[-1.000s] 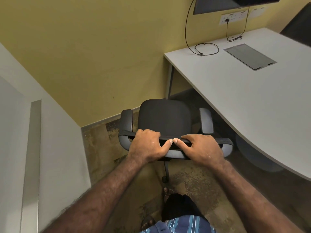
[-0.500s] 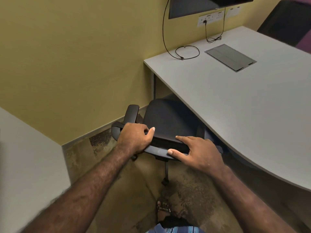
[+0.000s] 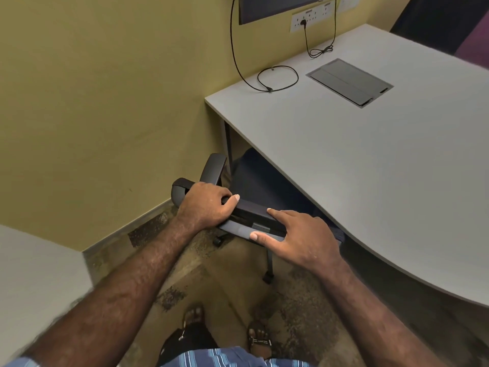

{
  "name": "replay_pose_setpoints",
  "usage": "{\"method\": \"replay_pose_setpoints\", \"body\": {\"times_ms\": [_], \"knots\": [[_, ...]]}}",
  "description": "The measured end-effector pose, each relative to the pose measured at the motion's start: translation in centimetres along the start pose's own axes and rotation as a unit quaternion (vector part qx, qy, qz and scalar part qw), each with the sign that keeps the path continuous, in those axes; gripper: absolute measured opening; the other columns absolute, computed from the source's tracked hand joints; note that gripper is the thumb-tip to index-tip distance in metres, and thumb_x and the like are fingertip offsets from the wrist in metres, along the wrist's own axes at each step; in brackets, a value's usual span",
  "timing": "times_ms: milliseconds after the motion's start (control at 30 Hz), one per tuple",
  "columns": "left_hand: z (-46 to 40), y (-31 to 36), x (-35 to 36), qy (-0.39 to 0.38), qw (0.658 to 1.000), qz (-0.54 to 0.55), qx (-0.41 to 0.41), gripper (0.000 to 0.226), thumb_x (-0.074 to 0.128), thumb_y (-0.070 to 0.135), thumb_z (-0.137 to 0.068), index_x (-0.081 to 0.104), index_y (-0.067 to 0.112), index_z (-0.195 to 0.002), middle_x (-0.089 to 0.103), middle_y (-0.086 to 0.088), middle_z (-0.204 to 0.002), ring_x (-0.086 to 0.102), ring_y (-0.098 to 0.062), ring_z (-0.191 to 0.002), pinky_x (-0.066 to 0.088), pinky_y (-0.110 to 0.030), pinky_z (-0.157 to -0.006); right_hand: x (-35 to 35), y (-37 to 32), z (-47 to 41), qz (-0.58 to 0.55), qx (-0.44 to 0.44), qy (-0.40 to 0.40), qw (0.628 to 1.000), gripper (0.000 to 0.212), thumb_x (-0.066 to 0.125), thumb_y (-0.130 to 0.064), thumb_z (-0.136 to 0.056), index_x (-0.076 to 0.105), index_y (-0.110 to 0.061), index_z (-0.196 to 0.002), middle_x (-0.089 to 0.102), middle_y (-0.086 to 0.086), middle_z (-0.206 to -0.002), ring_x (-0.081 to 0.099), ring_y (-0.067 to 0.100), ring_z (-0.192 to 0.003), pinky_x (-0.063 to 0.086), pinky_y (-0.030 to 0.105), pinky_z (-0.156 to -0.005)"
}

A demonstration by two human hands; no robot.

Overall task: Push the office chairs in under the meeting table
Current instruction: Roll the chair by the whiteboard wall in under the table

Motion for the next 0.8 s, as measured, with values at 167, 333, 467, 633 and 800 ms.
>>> {"method": "replay_pose_setpoints", "body": {"times_ms": [167,333,467,633,800], "knots": [[-3.2,-3.0,-0.2,-0.011,1.000,0.011,0.023,0.064,0.034,0.068,-0.097,0.083,0.028,-0.109,0.080,0.009,-0.093,0.068,-0.012,-0.084,0.053,-0.031,-0.076,0.8,-1.8,-2.6,-0.009,0.021,0.008,1.000,0.114,0.020,-0.115,-0.073,0.052,-0.048,-0.160,0.065,-0.016,-0.153,0.065,0.016,-0.136,0.058,0.049,-0.107],[-7.4,-6.6,-0.4,-0.023,0.999,0.009,0.034,0.067,0.034,0.071,-0.095,0.083,0.028,-0.106,0.079,0.008,-0.089,0.066,-0.012,-0.082,0.050,-0.028,-0.070,1.4,-4.2,-6.0,-0.018,0.054,0.024,0.998,0.115,0.022,-0.115,-0.073,0.054,-0.047,-0.159,0.065,-0.015,-0.153,0.067,0.016,-0.133,0.060,0.050,-0.105],[-11.6,-10.3,-0.8,-0.038,0.998,0.016,0.052,0.067,0.035,0.072,-0.093,0.084,0.028,-0.106,0.079,0.008,-0.090,0.064,-0.010,-0.081,0.050,-0.028,-0.070,1.8,-6.7,-9.9,-0.016,0.081,0.036,0.996,0.113,0.022,-0.114,-0.074,0.052,-0.048,-0.160,0.064,-0.019,-0.153,0.066,0.013,-0.134,0.059,0.044,-0.105],[-16.3,-12.7,-1.3,-0.052,0.995,0.026,0.079,0.067,0.036,0.073,-0.092,0.083,0.028,-0.105,0.078,0.008,-0.089,0.064,-0.011,-0.081,0.050,-0.028,-0.071,1.3,-8.4,-13.9,-0.024,0.114,0.049,0.992,0.114,0.022,-0.115,-0.073,0.052,-0.048,-0.160,0.064,-0.018,-0.153,0.065,0.013,-0.134,0.058,0.043,-0.105],[-21.6,-16.2,-2.3,-0.036,0.990,0.039,0.134,0.061,0.039,0.067,-0.098,0.083,0.025,-0.095,0.074,0.008,-0.078,0.062,-0.008,-0.071,0.046,-0.028,-0.064,1.2,-10.6,-19.3,-0.029,0.138,0.067,0.988,0.113,0.024,-0.114,-0.076,0.054,-0.044,-0.160,0.066,-0.014,-0.152,0.067,0.014,-0.132,0.057,0.042,-0.103]]}}
Point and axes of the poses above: each hand's wrist, its own z-axis away from the middle knuckle, its own x-axis out of the palm, y = z × x, the point moved 3 cm from there along -z, towards the middle knuckle
